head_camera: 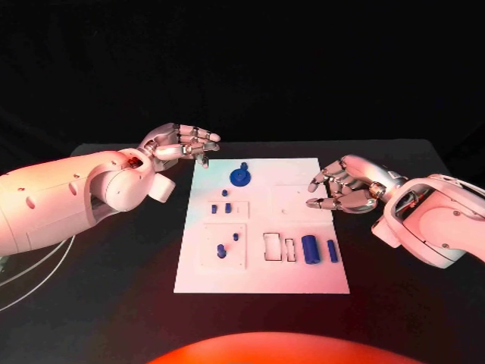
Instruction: Assemble the parts on the task board
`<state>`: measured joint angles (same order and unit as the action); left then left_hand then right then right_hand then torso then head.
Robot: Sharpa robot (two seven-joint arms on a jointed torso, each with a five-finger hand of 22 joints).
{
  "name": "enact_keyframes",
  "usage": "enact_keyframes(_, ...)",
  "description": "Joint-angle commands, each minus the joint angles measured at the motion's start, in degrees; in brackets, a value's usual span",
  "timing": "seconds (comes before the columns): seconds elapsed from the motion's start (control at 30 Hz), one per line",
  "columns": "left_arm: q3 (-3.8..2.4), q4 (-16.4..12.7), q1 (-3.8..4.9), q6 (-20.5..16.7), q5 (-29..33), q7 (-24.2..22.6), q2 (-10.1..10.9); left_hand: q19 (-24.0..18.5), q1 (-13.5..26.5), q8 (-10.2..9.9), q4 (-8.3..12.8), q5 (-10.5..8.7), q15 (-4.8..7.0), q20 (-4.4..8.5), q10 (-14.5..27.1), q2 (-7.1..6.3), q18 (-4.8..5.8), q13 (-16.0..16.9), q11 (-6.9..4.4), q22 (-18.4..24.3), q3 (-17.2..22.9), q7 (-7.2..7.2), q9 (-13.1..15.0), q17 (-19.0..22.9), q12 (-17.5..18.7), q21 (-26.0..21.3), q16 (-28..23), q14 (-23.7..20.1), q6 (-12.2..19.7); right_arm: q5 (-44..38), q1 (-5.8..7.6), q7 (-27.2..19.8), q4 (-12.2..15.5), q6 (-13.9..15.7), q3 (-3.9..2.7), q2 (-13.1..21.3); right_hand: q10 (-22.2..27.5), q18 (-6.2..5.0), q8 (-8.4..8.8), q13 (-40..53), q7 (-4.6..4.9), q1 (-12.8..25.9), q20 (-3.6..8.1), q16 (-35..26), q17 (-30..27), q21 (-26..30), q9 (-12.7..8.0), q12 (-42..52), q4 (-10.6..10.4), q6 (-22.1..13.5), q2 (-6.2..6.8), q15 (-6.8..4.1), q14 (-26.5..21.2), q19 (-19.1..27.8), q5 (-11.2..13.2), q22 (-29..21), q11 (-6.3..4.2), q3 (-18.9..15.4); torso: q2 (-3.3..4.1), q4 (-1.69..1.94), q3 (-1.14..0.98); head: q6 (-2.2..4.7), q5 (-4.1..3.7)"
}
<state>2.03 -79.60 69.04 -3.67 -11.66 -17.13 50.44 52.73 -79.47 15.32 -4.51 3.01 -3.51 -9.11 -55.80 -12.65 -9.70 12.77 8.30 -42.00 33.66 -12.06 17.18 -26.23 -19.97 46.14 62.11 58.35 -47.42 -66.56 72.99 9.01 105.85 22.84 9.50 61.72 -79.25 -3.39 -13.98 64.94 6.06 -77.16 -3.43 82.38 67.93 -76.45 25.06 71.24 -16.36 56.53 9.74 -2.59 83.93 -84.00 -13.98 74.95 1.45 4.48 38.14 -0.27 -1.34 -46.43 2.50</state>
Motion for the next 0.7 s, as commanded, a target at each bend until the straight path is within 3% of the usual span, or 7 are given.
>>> enact_keyframes(0.03, -0.03, -0.36, -0.22, 0.7, 0.68, -0.48, 0.03, 0.49, 0.25, 0.05, 0.02, 0.04, -0.34, -0.05, 0.3, 0.41, -0.82, -0.06, -0.07, 0.05, -0.22, -0.3, -0.05, 0.02, -0.37, -0.38, -0.24, -0.03, 0.44, 1.45, -0.48, 4.85, 1.29, -4.29, 0.25, 1.56, -4.01, 1.11, -1.99, 13.66, 0.19, 0.68, 0.0, 2.73, 6.76, -3.31, 1.1, 10.76, -0.31, -0.83, -1.48, 0.09, 3.43, -2.48, 0.41, 8.72, 0.18, -1.29, -0.23, -0.1, 0.0, -0.01, -1.37)
enact_keyframes(0.27, -0.03, -0.58, -0.41, 0.64, 0.77, -0.49, 0.21, 0.5, 0.35, 0.06, -0.08, 0.04, -0.36, -0.06, 0.33, 0.39, -0.82, -0.07, -0.07, 0.1, -0.31, -0.31, -0.06, 0.02, -0.4, -0.45, -0.26, -0.04, 0.45, -3.32, -2.64, 10.85, 2.21, -5.55, 0.72, 3.24, -7.82, 2.01, -4.06, 20.86, 0.21, 4.79, -0.25, 4.99, 12.94, -7.59, 2.17, 15.77, -0.51, -2.14, -2.7, 0.32, 4.39, -3.91, 2.58, 11.57, 0.33, -5.83, -0.27, -0.39, 0.01, -0.12, -1.72)
enact_keyframes(0.3, -0.03, -0.6, -0.42, 0.64, 0.78, -0.49, 0.23, 0.5, 0.35, 0.06, -0.08, 0.04, -0.36, -0.06, 0.33, 0.39, -0.82, -0.07, -0.07, 0.1, -0.31, -0.31, -0.06, 0.02, -0.4, -0.45, -0.26, -0.04, 0.45, -3.61, -2.94, 11.16, 2.19, -5.67, 0.75, 3.26, -7.89, 2.04, -4.33, 21.0, 0.13, 5.46, -0.25, 5.07, 13.16, -7.71, 2.29, 15.85, -0.54, -2.08, -2.69, 0.28, 4.42, -3.95, 1.91, 11.66, 0.33, -6.38, -0.26, -0.38, 0.01, -0.07, -1.82)
enact_keyframes(0.33, -0.03, -0.65, -0.43, 0.64, 0.79, -0.48, 0.25, 0.5, 0.35, 0.06, -0.08, 0.04, -0.36, -0.06, 0.33, 0.39, -0.82, -0.07, -0.07, 0.1, -0.31, -0.31, -0.06, 0.02, -0.4, -0.45, -0.26, -0.04, 0.45, -4.0, -3.33, 11.57, 2.18, -5.78, 0.78, 3.22, -7.98, 2.11, -4.96, 21.21, -0.03, 6.64, -0.2, 5.23, 13.66, -8.03, 2.58, 15.96, -0.52, -1.71, -2.3, 0.22, 4.49, -4.04, -0.39, 11.88, 0.15, -7.38, -0.23, -0.37, 0.02, -0.01, -2.03)
enact_keyframes(0.4, -0.03, -0.73, -0.44, 0.67, 0.8, -0.47, 0.28, 0.5, 0.35, 0.06, -0.08, 0.04, -0.36, -0.06, 0.33, 0.39, -0.82, -0.07, -0.07, 0.1, -0.31, -0.31, -0.06, 0.02, -0.4, -0.45, -0.26, -0.04, 0.45, -4.81, -3.98, 12.4, 2.19, -5.84, 0.81, 3.06, -8.02, 2.17, -5.33, 21.32, -0.12, 6.79, -0.16, 5.36, 14.07, -8.31, 2.77, 16.01, -0.52, -1.7, -2.23, 0.15, 4.54, -4.13, -1.34, 12.06, 0.07, -7.82, -0.18, -0.26, 0.04, -0.12, -2.28)
enact_keyframes(0.7, -0.03, -1.11, -0.46, 0.77, 0.82, -0.47, 0.59, 0.5, 0.35, 0.06, -0.08, 0.04, -0.36, -0.06, 0.33, 0.39, -0.82, -0.07, -0.07, 0.1, -0.31, -0.31, -0.06, 0.02, -0.4, -0.45, -0.26, -0.04, 0.45, -7.46, -5.78, 14.95, 1.4, -6.11, 0.96, 1.24, -8.19, 2.41, -5.81, 21.6, -0.23, 6.82, -0.1, 5.72, 15.27, -9.36, 3.01, 16.18, -0.51, -1.63, -1.78, 0.09, 4.77, -4.5, -1.8, 12.69, -0.02, -8.44, -0.19, -0.27, 0.14, -0.56, -2.73)
